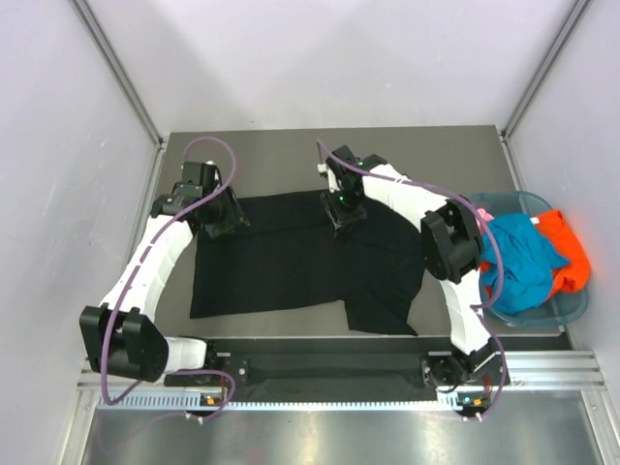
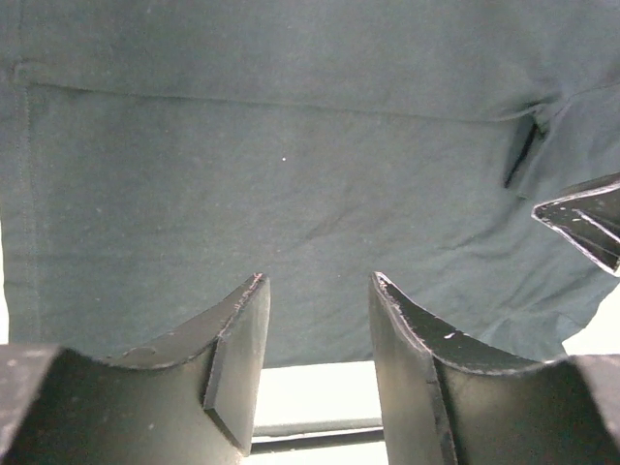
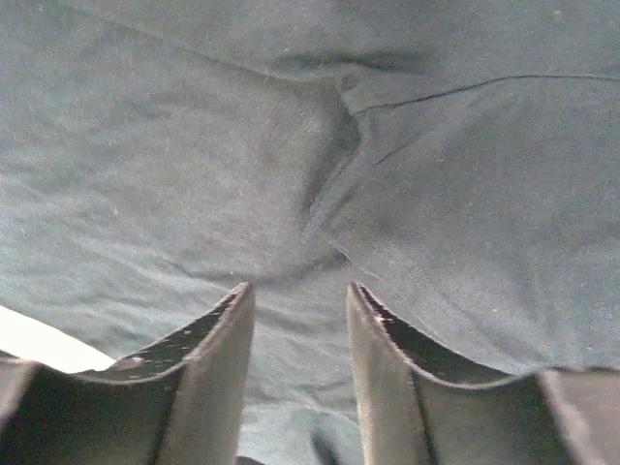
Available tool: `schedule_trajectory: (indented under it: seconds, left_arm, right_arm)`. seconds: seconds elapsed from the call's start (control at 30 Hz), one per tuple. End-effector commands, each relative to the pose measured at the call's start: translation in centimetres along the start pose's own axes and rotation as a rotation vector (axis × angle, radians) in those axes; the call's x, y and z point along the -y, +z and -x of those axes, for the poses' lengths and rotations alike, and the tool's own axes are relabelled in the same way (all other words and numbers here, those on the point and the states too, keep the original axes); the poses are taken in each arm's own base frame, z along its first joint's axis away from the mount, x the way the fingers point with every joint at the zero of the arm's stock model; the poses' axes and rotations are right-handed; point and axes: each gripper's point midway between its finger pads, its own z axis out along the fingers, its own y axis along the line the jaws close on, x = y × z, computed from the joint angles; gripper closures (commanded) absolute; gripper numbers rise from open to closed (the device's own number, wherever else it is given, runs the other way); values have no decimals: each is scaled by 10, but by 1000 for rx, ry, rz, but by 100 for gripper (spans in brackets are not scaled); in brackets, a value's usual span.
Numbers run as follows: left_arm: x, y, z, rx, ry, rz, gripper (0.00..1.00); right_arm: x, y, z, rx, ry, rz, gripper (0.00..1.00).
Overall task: Fold and stack the t-shirts
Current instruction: Fold the tshirt
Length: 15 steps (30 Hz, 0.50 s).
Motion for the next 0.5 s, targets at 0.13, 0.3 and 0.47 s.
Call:
schedule_trajectory:
  seconds: [0.13, 0.3, 0.47]
  left_arm:
    - [-1, 18, 18, 22, -11, 1, 49]
    - [-12, 52, 46, 13, -105, -14, 49]
    - [-49, 90, 72, -9, -209, 34, 51]
  right_arm:
    - [77, -73, 64, 375, 287, -38, 53]
    - [184, -90, 91, 558, 537, -102, 52]
    - [235, -79, 103, 558, 597, -103, 48]
